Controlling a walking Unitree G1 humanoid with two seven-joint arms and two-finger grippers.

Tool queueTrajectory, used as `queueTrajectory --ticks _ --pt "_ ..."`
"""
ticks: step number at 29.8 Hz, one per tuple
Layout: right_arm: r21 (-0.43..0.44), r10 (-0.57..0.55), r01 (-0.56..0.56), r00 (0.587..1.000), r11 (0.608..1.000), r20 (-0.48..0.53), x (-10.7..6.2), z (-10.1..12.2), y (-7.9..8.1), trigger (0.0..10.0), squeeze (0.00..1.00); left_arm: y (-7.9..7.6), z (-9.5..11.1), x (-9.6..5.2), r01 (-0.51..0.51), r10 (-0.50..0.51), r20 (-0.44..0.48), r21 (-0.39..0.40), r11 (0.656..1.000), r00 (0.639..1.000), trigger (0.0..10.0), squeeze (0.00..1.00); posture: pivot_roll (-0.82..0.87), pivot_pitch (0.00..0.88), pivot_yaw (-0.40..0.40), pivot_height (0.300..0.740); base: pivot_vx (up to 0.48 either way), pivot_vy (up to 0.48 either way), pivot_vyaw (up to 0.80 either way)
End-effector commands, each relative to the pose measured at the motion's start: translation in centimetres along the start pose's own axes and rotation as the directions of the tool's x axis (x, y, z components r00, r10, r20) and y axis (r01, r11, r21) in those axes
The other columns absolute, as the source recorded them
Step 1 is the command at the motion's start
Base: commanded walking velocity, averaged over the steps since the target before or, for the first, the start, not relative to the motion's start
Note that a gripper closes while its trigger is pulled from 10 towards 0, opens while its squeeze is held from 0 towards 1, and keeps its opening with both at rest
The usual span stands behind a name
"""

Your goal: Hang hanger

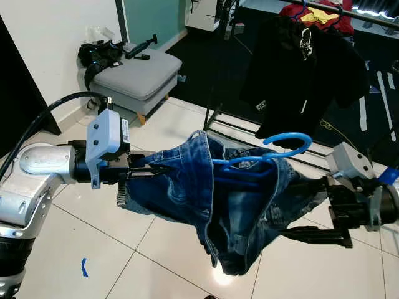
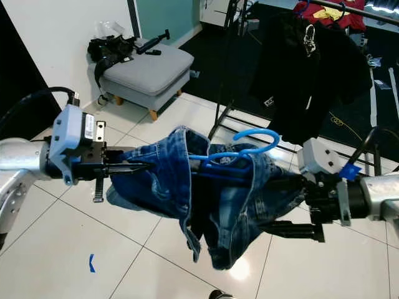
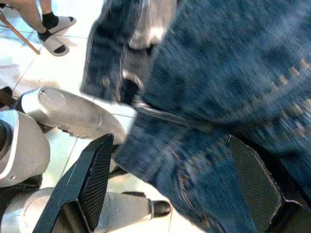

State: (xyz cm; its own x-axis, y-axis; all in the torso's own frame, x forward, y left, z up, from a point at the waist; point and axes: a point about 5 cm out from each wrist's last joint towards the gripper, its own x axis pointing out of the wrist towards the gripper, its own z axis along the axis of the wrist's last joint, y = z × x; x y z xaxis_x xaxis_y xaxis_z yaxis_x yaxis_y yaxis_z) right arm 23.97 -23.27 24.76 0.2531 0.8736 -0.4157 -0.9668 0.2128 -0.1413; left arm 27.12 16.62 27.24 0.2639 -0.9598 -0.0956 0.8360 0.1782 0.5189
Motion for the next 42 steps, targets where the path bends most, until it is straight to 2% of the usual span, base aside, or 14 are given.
queueTrajectory --ticks 1,3,7,16,19,21,22,29,32,33,35,37,41,42 --pt "-0.039 0.021 -0.019 0.998 0.999 0.052 -0.1 1.2 0.1 10.0 0.00 -0.5 0.9 0.0 0.060 -0.061 0.030 0.025 0.998 0.998 10.0 0.00 0.05 0.132 -0.055 0.740 0.000 0.000 0.00" --pt "-0.039 0.021 -0.019 0.998 0.999 0.052 -0.1 1.2 0.1 10.0 0.00 -0.5 0.9 0.0 0.060 -0.061 0.030 0.025 0.998 0.998 10.0 0.00 0.05 0.132 -0.055 0.740 0.000 0.000 0.00" --pt "-0.103 0.100 -0.075 0.961 0.992 0.259 -2.4 5.0 0.7 10.0 0.00 -0.7 0.2 -0.3 0.065 -0.065 -0.011 0.008 0.998 0.998 10.0 0.00 0.04 0.137 -0.059 0.740 0.000 0.000 0.00" --pt "-0.128 0.094 -0.058 0.950 0.990 0.296 -3.9 6.0 0.9 10.0 0.00 -0.6 0.1 -0.7 0.057 -0.057 -0.030 0.001 0.998 0.998 10.0 0.00 0.04 0.139 -0.059 0.740 0.000 0.000 0.00" --pt "-0.133 0.057 -0.025 0.968 0.991 0.243 -5.0 5.9 1.0 10.0 0.00 -0.4 0.0 -1.2 0.045 -0.045 -0.042 -0.007 0.999 0.998 10.0 0.00 0.04 0.143 -0.061 0.740 0.000 0.000 0.00" --pt "-0.133 0.057 -0.025 0.968 0.991 0.243 -5.0 5.9 1.0 10.0 0.00 -0.4 0.0 -1.2 0.045 -0.045 -0.042 -0.007 0.999 0.998 10.0 0.00 0.04 0.143 -0.061 0.740 0.000 0.000 0.00" --pt "-0.125 0.048 -0.025 0.981 0.992 0.186 -4.8 5.2 1.0 10.0 0.00 -0.4 0.0 -1.2 0.043 -0.043 -0.041 -0.007 0.999 0.998 10.0 0.00 0.03 0.144 -0.060 0.740 0.000 0.000 0.00" --pt "-0.099 0.067 -0.050 0.982 0.994 0.176 -4.4 4.9 1.3 10.0 0.00 -0.2 -0.1 -1.2 0.029 -0.029 -0.043 -0.003 1.000 0.999 10.0 0.00 0.04 0.144 -0.061 0.740 0.000 0.000 0.00" --pt "-0.094 0.057 -0.044 0.988 0.995 0.144 -4.5 4.6 1.3 10.0 0.00 -0.1 -0.1 -1.3 0.022 -0.021 -0.047 0.000 1.000 0.999 10.0 0.00 0.04 0.144 -0.062 0.740 0.000 0.000 0.00" --pt "-0.086 0.045 -0.036 0.993 0.996 0.106 -4.6 4.2 1.3 10.0 0.00 0.0 -0.1 -1.4 0.018 -0.018 -0.045 0.002 1.000 0.999 10.0 0.00 0.03 0.144 -0.064 0.740 0.000 0.000 0.00" --pt "-0.086 0.045 -0.036 0.993 0.996 0.106 -4.6 4.2 1.3 10.0 0.00 0.0 -0.1 -1.4 0.018 -0.018 -0.045 0.002 1.000 0.999 10.0 0.00 0.03 0.144 -0.064 0.740 0.000 0.000 0.00" --pt "-0.058 0.025 -0.025 1.000 0.998 0.009 -3.8 2.7 0.9 10.0 0.00 -0.1 0.6 -0.9 0.028 -0.028 -0.005 0.011 1.000 1.000 10.0 0.00 0.03 0.143 -0.065 0.740 0.000 0.000 0.00" --pt "-0.047 0.031 -0.032 0.999 0.998 -0.021 -3.1 2.0 0.9 10.0 0.00 -0.2 1.0 -0.5 0.035 -0.035 0.018 0.015 0.999 0.999 10.0 0.00 0.03 0.143 -0.065 0.740 0.000 0.000 0.00" --pt "-0.039 0.038 -0.040 0.999 0.998 -0.036 -2.4 1.5 0.8 10.0 0.00 -0.3 1.3 -0.2 0.040 -0.041 0.036 0.020 0.999 0.999 10.0 0.00 0.03 0.144 -0.065 0.740 0.000 0.000 0.00"
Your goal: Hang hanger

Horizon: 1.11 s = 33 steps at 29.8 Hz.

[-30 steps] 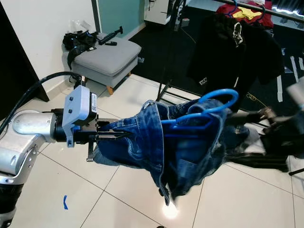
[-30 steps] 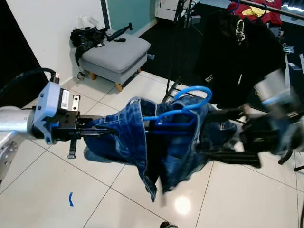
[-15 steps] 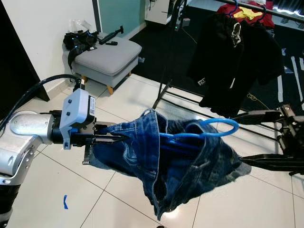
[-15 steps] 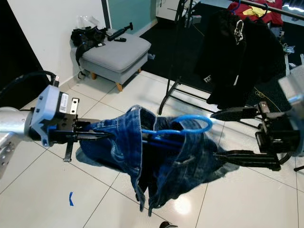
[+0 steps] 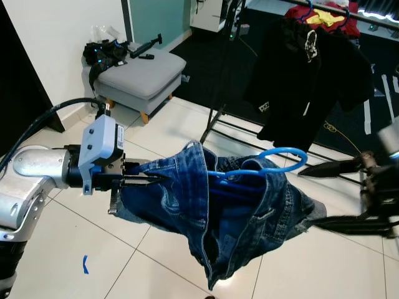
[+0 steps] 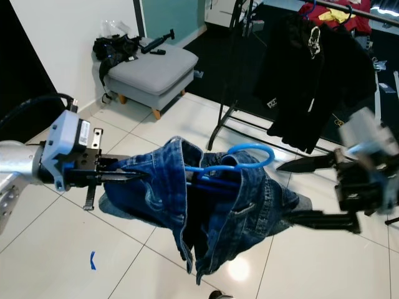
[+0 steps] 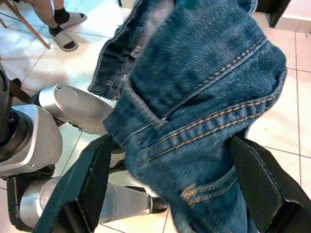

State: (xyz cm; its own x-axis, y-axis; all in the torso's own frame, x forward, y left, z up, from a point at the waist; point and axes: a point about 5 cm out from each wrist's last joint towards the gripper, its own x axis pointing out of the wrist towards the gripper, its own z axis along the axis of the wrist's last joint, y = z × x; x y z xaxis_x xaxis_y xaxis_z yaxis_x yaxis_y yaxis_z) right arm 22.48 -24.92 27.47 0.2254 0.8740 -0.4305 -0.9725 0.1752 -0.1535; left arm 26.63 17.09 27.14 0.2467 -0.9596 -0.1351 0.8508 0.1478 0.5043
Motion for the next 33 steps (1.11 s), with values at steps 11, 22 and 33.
queueTrajectory --ticks 11,22,33 --pt "-0.033 0.037 -0.037 0.999 0.999 0.015 2.9 -0.3 -0.2 8.0 0.00 -0.1 2.4 1.4 0.031 -0.037 0.133 0.048 0.998 0.990 10.0 0.00 0.04 0.140 -0.063 0.740 0.000 0.000 0.00" --pt "-0.033 0.071 -0.071 0.997 0.997 0.015 3.6 -0.5 0.1 0.0 0.00 0.2 3.2 1.6 0.006 -0.012 0.196 0.027 1.000 0.981 10.0 0.00 0.04 0.136 -0.062 0.740 0.000 0.000 0.00" --pt "-0.040 0.060 -0.059 0.998 0.997 0.011 3.8 -0.5 -0.1 0.0 0.00 0.6 3.8 1.8 0.021 -0.010 0.260 -0.039 0.999 0.965 10.0 0.00 0.04 0.135 -0.064 0.740 0.000 0.000 0.00"
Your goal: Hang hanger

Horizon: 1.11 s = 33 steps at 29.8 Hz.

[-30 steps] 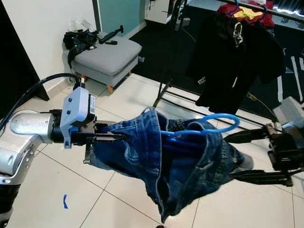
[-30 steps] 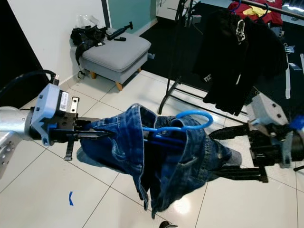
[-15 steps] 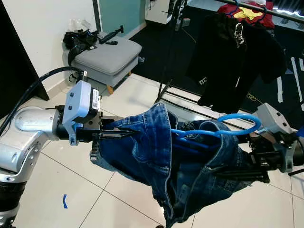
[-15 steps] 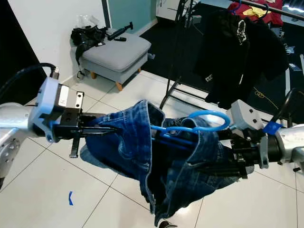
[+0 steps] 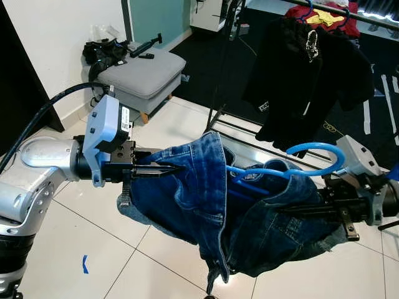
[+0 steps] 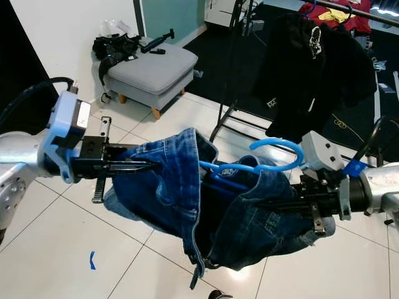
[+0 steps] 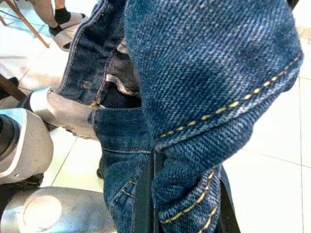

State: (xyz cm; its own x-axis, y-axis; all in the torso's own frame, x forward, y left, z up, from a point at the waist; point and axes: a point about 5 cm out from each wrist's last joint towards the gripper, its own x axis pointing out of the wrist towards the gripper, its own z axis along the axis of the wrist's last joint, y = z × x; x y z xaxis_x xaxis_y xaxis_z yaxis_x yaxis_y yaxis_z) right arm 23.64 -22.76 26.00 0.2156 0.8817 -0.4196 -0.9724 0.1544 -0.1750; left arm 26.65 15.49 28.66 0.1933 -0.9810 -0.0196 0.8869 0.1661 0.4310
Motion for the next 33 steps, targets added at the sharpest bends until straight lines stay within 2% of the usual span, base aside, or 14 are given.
queueTrajectory --ticks 1,5,6,7,8,13,18,23,26,27,30,31,32,33 --pt "-0.011 0.051 -0.051 0.999 0.999 -0.001 1.0 -0.1 0.4 0.0 0.00 -0.1 2.1 0.8 0.026 -0.031 0.132 0.042 0.999 0.991 10.0 0.00 0.04 0.135 -0.064 0.740 0.000 0.000 0.00" --pt "-0.011 0.050 -0.050 0.999 0.999 -0.001 1.1 -0.1 0.4 0.0 0.00 0.0 2.1 0.8 0.024 -0.028 0.140 0.028 0.999 0.990 10.0 0.00 0.04 0.136 -0.063 0.740 0.000 0.000 0.00" --pt "-0.010 0.048 -0.048 0.999 0.999 0.003 1.2 -0.1 0.4 0.0 0.00 0.2 2.2 0.8 0.014 -0.014 0.156 0.002 1.000 0.988 10.0 0.64 0.04 0.137 -0.063 0.740 0.000 0.000 0.00" --pt "-0.010 0.048 -0.048 0.999 0.999 0.003 1.2 -0.1 0.4 0.0 0.00 0.2 2.2 0.8 0.014 -0.014 0.156 0.002 1.000 0.988 10.0 0.64 0.04 0.137 -0.063 0.740 0.000 0.000 0.00" --pt "-0.010 0.044 -0.044 0.999 0.999 0.009 1.3 -0.1 0.4 0.0 0.00 0.4 2.2 0.9 0.002 0.003 0.177 -0.032 0.999 0.984 10.0 1.00 0.04 0.138 -0.064 0.740 0.000 0.000 0.00" --pt "0.014 0.010 -0.010 0.999 1.000 0.046 1.7 -0.5 0.2 0.0 0.00 1.1 0.9 0.3 -0.058 0.079 0.180 -0.117 0.991 0.980 10.0 1.00 0.03 0.140 -0.063 0.740 0.000 0.000 0.00" --pt "0.099 -0.094 0.088 0.994 0.991 0.053 2.0 -2.4 -0.2 0.0 0.00 2.2 -3.3 -3.3 -0.252 0.266 0.040 -0.207 0.945 0.963 10.0 1.00 0.03 0.147 -0.062 0.740 0.000 0.000 0.00" --pt "0.248 -0.311 0.291 0.949 0.924 0.043 1.4 -5.0 -1.1 0.0 0.00 2.4 -9.0 -11.4 -0.620 0.565 -0.275 -0.192 0.761 0.778 10.0 1.00 0.03 0.162 -0.063 0.740 0.000 0.000 0.00" --pt "0.270 -0.347 0.326 0.937 0.906 0.033 1.3 -5.4 -1.3 0.0 0.00 2.5 -9.3 -12.1 -0.673 0.614 -0.294 -0.173 0.719 0.732 10.0 1.00 0.03 0.162 -0.063 0.740 0.000 0.000 0.00" --pt "0.352 -0.528 0.497 0.849 0.793 -0.011 1.4 -7.2 -2.4 0.0 0.00 3.1 -11.0 -14.5 -0.884 0.803 -0.382 -0.090 0.460 0.457 10.0 0.94 0.03 0.174 -0.063 0.740 0.000 0.000 -0.77" --pt "0.373 -0.577 0.544 0.816 0.752 -0.027 1.6 -7.7 -2.7 0.0 0.00 3.1 -11.6 -15.1 -0.923 0.834 -0.406 -0.074 0.378 0.374 10.0 0.94 0.03 0.174 -0.063 0.740 0.000 0.000 -0.77" --pt "0.415 -0.653 0.601 0.757 0.683 -0.021 2.2 -8.1 -3.1 0.0 0.00 2.6 -12.8 -15.2 -0.961 0.857 -0.438 -0.075 0.265 0.271 10.0 0.00 0.04 0.177 -0.062 0.740 0.000 0.000 -0.80" --pt "0.415 -0.653 0.601 0.757 0.683 -0.021 2.2 -8.1 -3.1 0.0 0.00 2.6 -12.8 -15.2 -0.961 0.857 -0.438 -0.075 0.265 0.271 10.0 0.00 0.04 0.177 -0.062 0.740 0.000 0.000 -0.80" --pt "0.465 -0.721 0.639 0.693 0.613 0.000 3.5 -8.1 -3.2 0.0 0.00 1.5 -14.2 -14.0 -0.974 0.864 -0.449 -0.134 0.185 0.226 10.0 0.00 0.03 0.185 -0.061 0.740 0.000 0.000 -0.80"
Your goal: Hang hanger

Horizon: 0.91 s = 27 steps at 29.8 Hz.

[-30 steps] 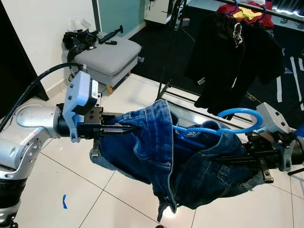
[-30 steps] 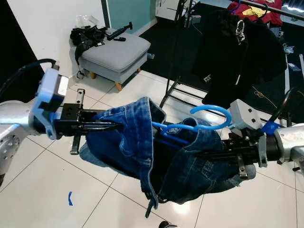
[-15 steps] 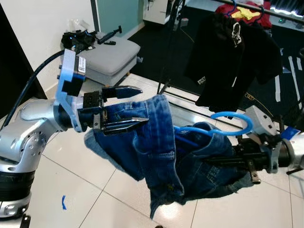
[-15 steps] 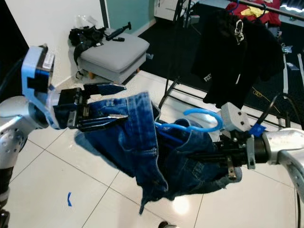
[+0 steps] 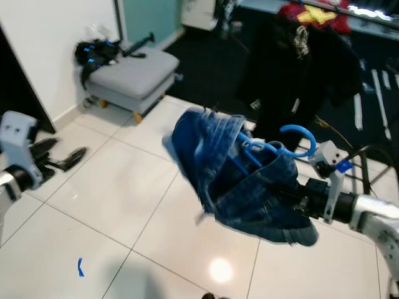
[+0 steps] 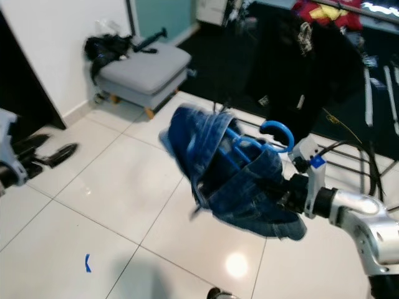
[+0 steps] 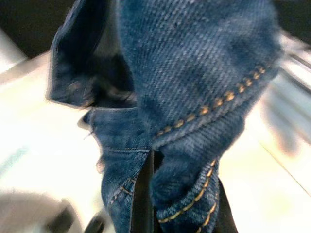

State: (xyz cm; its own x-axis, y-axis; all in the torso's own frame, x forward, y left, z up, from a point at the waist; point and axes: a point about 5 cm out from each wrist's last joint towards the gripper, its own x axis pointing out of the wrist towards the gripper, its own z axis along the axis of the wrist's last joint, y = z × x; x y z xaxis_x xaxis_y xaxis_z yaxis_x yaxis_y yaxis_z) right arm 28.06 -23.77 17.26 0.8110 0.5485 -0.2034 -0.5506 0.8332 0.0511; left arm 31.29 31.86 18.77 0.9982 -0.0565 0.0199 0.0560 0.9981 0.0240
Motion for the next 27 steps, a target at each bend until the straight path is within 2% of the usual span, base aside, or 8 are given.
queueTrajectory --ticks 1,4,6,7,8,14,15,27 --pt "0.055 -0.114 0.110 0.990 0.992 0.086 0.9 0.2 0.8 0.0 0.00 -2.5 -3.2 -0.2 -0.048 0.042 -0.062 -0.105 0.993 0.997 10.0 0.00 0.03 0.188 -0.061 0.740 0.000 0.000 -0.80" --pt "0.107 -0.152 0.140 0.981 0.984 0.119 1.7 0.0 1.9 0.0 0.00 -4.3 -4.0 -0.5 -0.050 0.040 -0.063 -0.164 0.985 0.997 10.0 0.00 0.02 0.192 -0.060 0.740 0.000 0.000 -0.80" --pt "0.148 -0.205 0.185 0.970 0.971 0.133 3.4 -1.0 5.1 0.0 0.00 -10.4 -4.9 -1.1 0.079 -0.090 -0.032 -0.245 0.966 0.995 10.0 0.00 0.02 0.199 -0.061 0.740 0.000 0.000 -0.80" --pt "0.148 -0.205 0.185 0.970 0.971 0.133 3.4 -1.0 5.1 0.0 0.00 -10.4 -4.9 -1.1 0.079 -0.090 -0.032 -0.245 0.966 0.995 10.0 0.00 0.02 0.199 -0.061 0.740 0.000 0.000 -0.80" --pt "0.155 -0.235 0.213 0.961 0.965 0.143 4.3 -1.4 7.2 0.0 0.00 -14.8 -4.3 -2.1 0.179 -0.177 0.034 -0.331 0.927 0.984 10.0 0.00 0.02 0.201 -0.063 0.740 0.000 0.000 -0.80" --pt "0.103 -0.330 0.318 0.932 0.943 0.147 4.3 -1.4 7.1 1.0 0.00 -17.3 -4.6 -2.9 0.201 -0.200 0.030 -0.263 0.944 0.979 10.0 0.00 0.01 0.200 -0.061 0.740 0.320 0.000 -0.43" --pt "0.118 -0.353 0.338 0.924 0.934 0.148 4.3 -1.5 7.0 9.3 0.00 -17.6 -5.0 -3.1 0.188 -0.191 0.015 -0.260 0.947 0.981 10.0 0.00 0.00 0.197 -0.058 0.740 0.480 0.000 0.00" --pt "0.182 -0.397 0.369 0.905 0.911 0.155 4.7 -1.4 7.1 10.0 0.00 -17.7 -5.0 -3.2 0.073 -0.081 -0.022 -0.252 0.965 0.996 10.0 0.00 0.01 0.188 -0.056 0.740 0.480 0.000 0.00"
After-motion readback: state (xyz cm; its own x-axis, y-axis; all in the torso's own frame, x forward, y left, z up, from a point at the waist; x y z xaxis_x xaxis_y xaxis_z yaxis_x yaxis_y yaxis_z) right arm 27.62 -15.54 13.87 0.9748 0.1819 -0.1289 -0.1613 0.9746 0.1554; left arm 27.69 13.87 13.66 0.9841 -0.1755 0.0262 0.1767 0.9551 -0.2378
